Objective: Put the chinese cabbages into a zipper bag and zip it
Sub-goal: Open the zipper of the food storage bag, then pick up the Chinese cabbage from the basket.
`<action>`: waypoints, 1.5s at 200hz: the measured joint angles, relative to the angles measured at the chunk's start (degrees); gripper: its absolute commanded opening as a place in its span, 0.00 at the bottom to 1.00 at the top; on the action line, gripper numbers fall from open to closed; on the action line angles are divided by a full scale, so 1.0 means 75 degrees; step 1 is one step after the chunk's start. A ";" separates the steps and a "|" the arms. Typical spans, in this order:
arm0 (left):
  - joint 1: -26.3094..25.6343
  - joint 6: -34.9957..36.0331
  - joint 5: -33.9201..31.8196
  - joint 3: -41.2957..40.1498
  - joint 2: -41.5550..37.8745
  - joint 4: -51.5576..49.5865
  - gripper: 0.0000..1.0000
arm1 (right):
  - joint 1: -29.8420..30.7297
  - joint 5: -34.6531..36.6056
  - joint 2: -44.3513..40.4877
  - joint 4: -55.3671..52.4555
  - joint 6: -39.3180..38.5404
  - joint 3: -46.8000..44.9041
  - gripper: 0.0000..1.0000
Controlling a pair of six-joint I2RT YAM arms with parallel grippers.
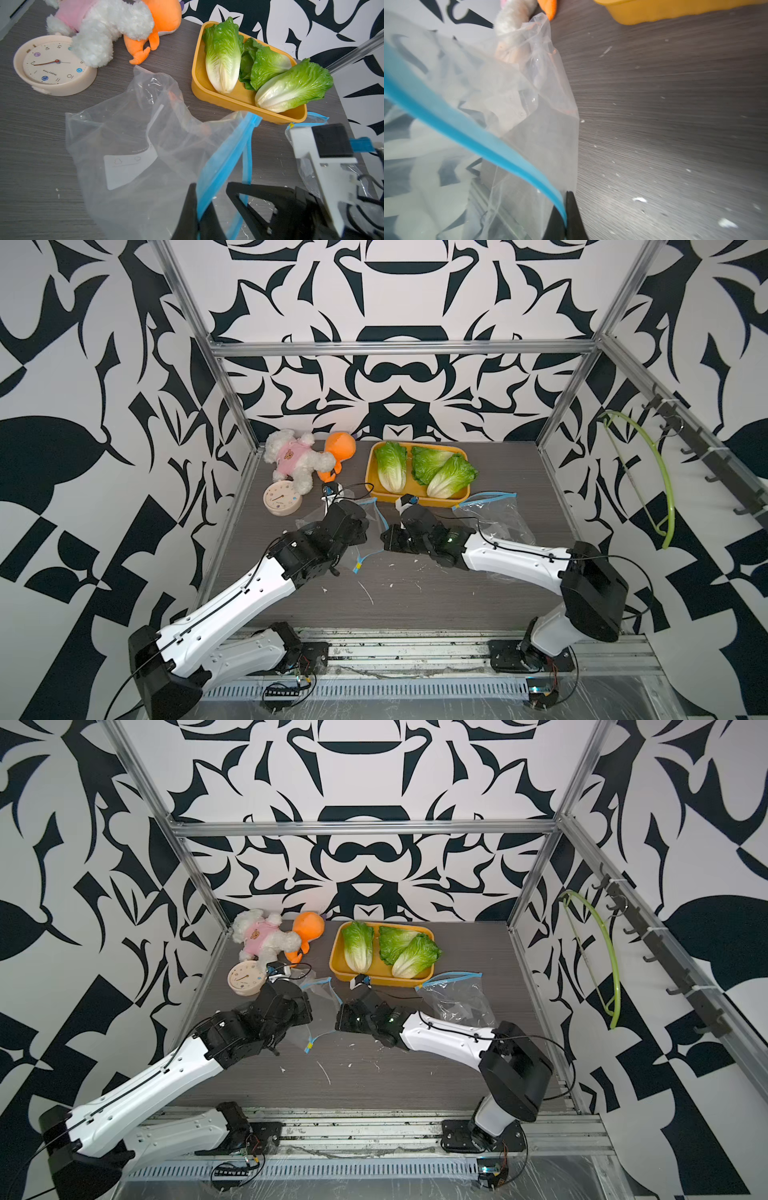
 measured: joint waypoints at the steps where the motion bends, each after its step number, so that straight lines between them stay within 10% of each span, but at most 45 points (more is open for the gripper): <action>1: 0.0006 0.0006 -0.0006 -0.0003 0.0000 0.0000 0.00 | 0.0000 0.0009 -0.0006 -0.0032 -0.0003 0.0006 0.00; 41: 0.0050 0.0122 -0.0166 -0.0003 0.0000 0.0003 0.00 | 0.0000 0.0729 -0.0117 -0.1687 -0.0160 0.0478 0.01; 169: 0.0119 0.0326 0.0009 0.0466 0.0609 -0.0297 0.00 | -0.0242 0.0213 -0.0557 -0.2824 -0.2145 0.1585 0.49; 300: 0.0344 0.0315 0.0612 0.0778 0.1985 0.0443 0.00 | -0.5062 -0.1105 0.0568 -0.2850 -0.4147 0.3124 0.67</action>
